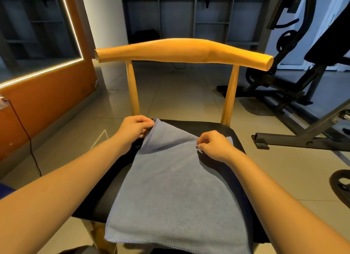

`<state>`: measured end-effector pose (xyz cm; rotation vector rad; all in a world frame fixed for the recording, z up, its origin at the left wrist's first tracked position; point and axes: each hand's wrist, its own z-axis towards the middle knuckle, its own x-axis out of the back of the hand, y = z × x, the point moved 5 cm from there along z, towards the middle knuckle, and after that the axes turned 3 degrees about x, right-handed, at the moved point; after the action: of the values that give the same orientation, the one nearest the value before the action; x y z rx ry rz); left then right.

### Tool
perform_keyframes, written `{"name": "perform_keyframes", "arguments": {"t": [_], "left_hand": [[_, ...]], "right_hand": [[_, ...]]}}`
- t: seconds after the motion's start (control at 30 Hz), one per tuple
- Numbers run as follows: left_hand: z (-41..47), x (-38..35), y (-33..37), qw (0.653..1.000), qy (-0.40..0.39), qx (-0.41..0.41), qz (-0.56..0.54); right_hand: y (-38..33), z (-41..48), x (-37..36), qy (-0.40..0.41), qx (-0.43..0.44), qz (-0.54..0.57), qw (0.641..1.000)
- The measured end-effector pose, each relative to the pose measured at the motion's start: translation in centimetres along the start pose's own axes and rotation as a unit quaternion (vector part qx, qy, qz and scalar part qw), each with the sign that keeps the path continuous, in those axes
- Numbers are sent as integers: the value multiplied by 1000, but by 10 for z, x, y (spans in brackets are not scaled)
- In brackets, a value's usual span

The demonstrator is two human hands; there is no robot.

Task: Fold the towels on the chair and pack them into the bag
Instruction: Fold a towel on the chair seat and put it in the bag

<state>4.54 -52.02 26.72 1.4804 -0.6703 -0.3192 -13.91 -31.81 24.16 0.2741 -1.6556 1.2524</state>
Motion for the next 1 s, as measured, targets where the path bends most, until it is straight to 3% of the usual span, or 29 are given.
{"name": "perform_keyframes", "arguments": {"t": [0.1, 0.2, 0.37, 0.43, 0.53, 0.6, 0.67, 0.73, 1.0], "left_hand": [[15, 11, -15, 983, 3, 161, -93], [24, 11, -25, 973, -21, 214, -82], [37, 4, -19, 982, 5, 109, 152], [40, -7, -16, 970, -18, 60, 236], [44, -21, -14, 941, -56, 23, 334], [49, -22, -16, 937, -69, 37, 342], [54, -22, -18, 936, -74, 54, 341], [57, -22, -18, 935, -80, 55, 341], [63, 1, -17, 949, -61, 71, 302]], "right_hand": [[-1, 0, 0, 2, -3, -5, 1000], [0, 2, -1, 1, -4, -3, 1000], [-3, 3, 0, -6, 2, -7, 1000], [0, 2, 14, 54, -10, 8, 998], [32, -5, 52, 171, -123, -25, 977], [56, -15, 64, 149, -206, 0, 967], [68, -21, 59, 98, -237, 108, 961], [72, -20, 55, 84, -231, 160, 956], [80, -2, 59, 82, -244, 195, 946]]}}
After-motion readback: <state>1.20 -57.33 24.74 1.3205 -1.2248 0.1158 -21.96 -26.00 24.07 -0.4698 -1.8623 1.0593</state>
